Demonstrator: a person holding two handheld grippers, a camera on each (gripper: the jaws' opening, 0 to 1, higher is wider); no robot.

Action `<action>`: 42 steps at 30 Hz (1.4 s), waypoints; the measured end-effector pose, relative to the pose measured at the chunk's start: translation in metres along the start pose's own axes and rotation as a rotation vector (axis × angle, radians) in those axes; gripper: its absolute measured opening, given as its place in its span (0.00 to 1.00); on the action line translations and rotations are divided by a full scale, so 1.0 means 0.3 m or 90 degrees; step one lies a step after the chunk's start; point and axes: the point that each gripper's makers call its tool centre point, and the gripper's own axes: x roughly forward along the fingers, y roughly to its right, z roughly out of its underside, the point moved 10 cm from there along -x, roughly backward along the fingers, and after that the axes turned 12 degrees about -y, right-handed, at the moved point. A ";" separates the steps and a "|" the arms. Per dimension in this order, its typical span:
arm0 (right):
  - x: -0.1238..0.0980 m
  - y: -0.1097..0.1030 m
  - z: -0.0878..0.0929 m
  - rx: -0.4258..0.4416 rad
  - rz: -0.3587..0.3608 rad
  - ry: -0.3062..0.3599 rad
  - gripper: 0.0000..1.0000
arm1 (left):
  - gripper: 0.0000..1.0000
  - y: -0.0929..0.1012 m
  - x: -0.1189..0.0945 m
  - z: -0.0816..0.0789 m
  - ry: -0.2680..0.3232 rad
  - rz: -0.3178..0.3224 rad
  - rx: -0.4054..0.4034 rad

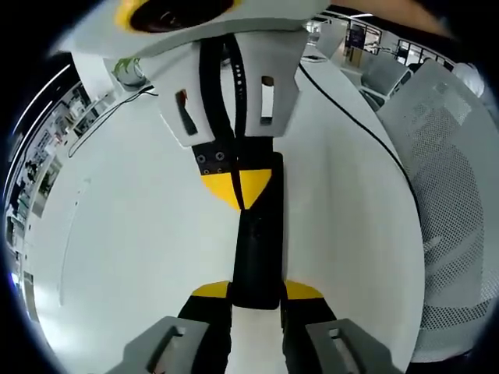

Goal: Press the specified remote control buttons in sequence, fully releasing each button before pressing the next.

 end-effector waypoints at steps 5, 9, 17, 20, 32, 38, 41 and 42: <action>0.000 -0.001 -0.001 0.001 0.001 -0.001 0.00 | 0.22 0.001 0.000 0.002 0.003 -0.004 -0.005; 0.000 -0.002 -0.001 0.001 0.003 -0.002 0.00 | 0.22 0.001 0.000 0.001 0.001 -0.004 -0.002; -0.036 -0.004 -0.008 -0.003 0.028 0.026 0.00 | 0.22 -0.003 0.001 0.004 0.006 -0.003 -0.002; -0.054 -0.004 -0.004 -0.007 0.031 0.022 0.00 | 0.22 -0.003 0.002 0.004 0.005 -0.002 -0.002; -0.096 -0.020 0.023 0.005 0.040 0.018 0.00 | 0.22 -0.002 0.001 0.002 0.001 -0.004 0.000; -0.099 -0.028 0.019 0.009 0.037 0.020 0.00 | 0.22 -0.001 0.000 0.001 0.000 -0.002 0.000; -0.091 -0.033 0.012 0.007 0.032 0.018 0.00 | 0.22 -0.001 0.000 0.002 0.000 -0.003 0.000; -0.089 -0.034 0.011 0.007 0.031 0.017 0.00 | 0.22 0.000 0.000 0.002 0.000 -0.003 0.000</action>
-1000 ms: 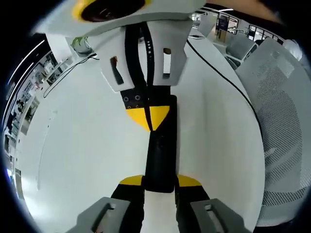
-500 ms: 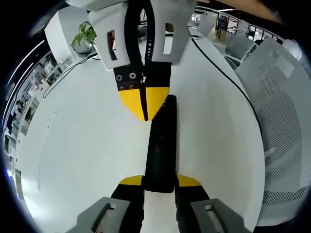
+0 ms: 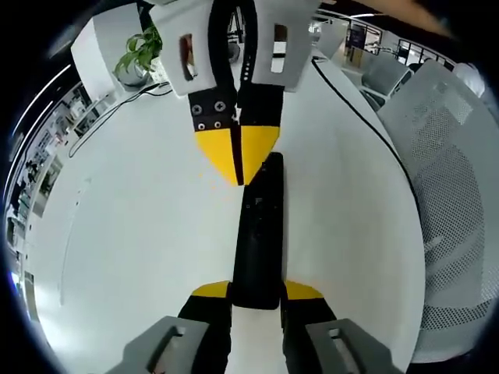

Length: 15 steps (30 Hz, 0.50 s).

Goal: Press the specified remote control buttons in sequence, fully releasing each button before pressing the next.

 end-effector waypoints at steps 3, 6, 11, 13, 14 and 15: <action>0.011 -0.005 -0.004 -0.003 -0.004 -0.004 0.00 | 0.22 0.001 0.000 0.000 0.000 0.000 0.000; 0.021 -0.007 -0.007 -0.004 -0.008 -0.005 0.00 | 0.22 0.002 -0.001 0.000 0.001 0.000 0.000; 0.041 -0.001 -0.008 -0.003 -0.013 -0.006 0.00 | 0.22 0.003 -0.001 0.001 0.002 0.001 0.000; 0.047 -0.002 -0.011 -0.002 -0.017 -0.005 0.00 | 0.22 0.003 0.000 0.001 0.003 0.000 -0.001; 0.053 -0.004 -0.014 -0.005 -0.017 -0.006 0.00 | 0.22 0.003 -0.001 0.001 0.002 0.000 0.000; 0.056 -0.006 -0.015 -0.005 -0.017 -0.007 0.00 | 0.22 0.003 -0.001 0.001 0.002 -0.001 0.000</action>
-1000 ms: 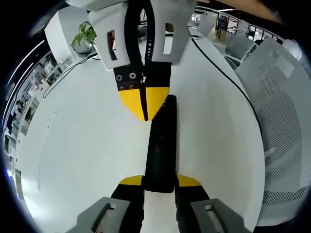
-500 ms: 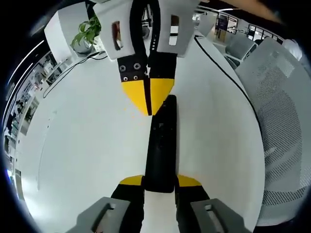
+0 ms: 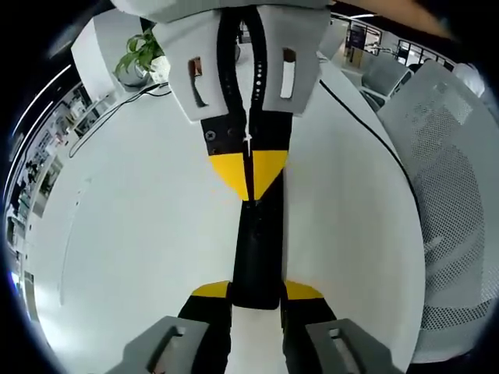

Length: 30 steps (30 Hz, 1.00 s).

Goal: Press the specified remote control buttons in sequence, fully releasing each button before pressing the next.

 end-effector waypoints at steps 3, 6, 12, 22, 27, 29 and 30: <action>0.011 -0.003 -0.003 -0.004 -0.003 -0.004 0.00 | 0.22 0.000 0.000 0.001 0.001 0.000 -0.001; 0.014 -0.006 -0.005 -0.007 -0.004 -0.005 0.00 | 0.22 0.000 0.000 0.002 0.002 -0.001 -0.001; 0.022 -0.011 -0.007 -0.011 -0.008 -0.011 0.00 | 0.23 0.001 0.000 0.004 0.003 -0.003 -0.002; 0.022 -0.009 -0.007 -0.011 -0.008 -0.013 0.00 | 0.23 0.001 0.000 0.004 0.003 -0.004 -0.003; 0.023 -0.008 -0.008 -0.009 -0.011 -0.015 0.00 | 0.23 -0.003 0.000 0.005 0.003 -0.001 -0.005; 0.023 -0.006 -0.008 0.000 -0.015 -0.015 0.00 | 0.22 -0.002 0.000 0.005 0.003 -0.001 -0.005; 0.023 -0.006 -0.008 0.000 -0.016 -0.015 0.00 | 0.22 -0.001 0.000 0.004 0.003 -0.001 -0.005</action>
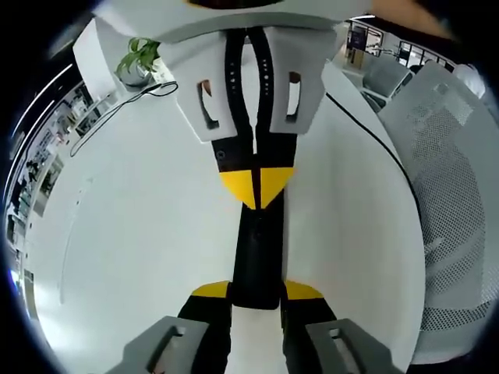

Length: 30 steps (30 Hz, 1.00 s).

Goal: Press the specified remote control buttons in sequence, fully releasing each button before pressing the next.

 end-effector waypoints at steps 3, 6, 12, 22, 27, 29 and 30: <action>0.001 -0.003 -0.001 -0.003 0.004 -0.002 0.00 | 0.22 0.000 0.000 0.000 0.000 0.001 0.000; 0.001 -0.004 -0.003 -0.002 0.006 -0.006 0.00 | 0.22 0.000 0.000 0.000 -0.001 0.001 0.000; 0.000 0.002 -0.007 -0.007 0.005 -0.016 0.00 | 0.22 0.000 -0.001 0.000 -0.002 0.000 -0.001; 0.000 0.004 -0.005 -0.011 0.009 -0.012 0.00 | 0.23 -0.002 0.000 -0.003 -0.006 0.001 -0.001; 0.000 0.006 0.004 -0.008 0.013 0.000 0.00 | 0.23 -0.002 0.000 -0.003 -0.005 0.000 -0.002; -0.001 0.007 0.009 -0.006 0.014 0.006 0.00 | 0.23 -0.002 -0.001 -0.003 -0.006 0.000 -0.002; -0.003 0.006 0.011 -0.003 0.016 0.010 0.00 | 0.23 -0.001 -0.001 -0.003 -0.005 -0.001 -0.001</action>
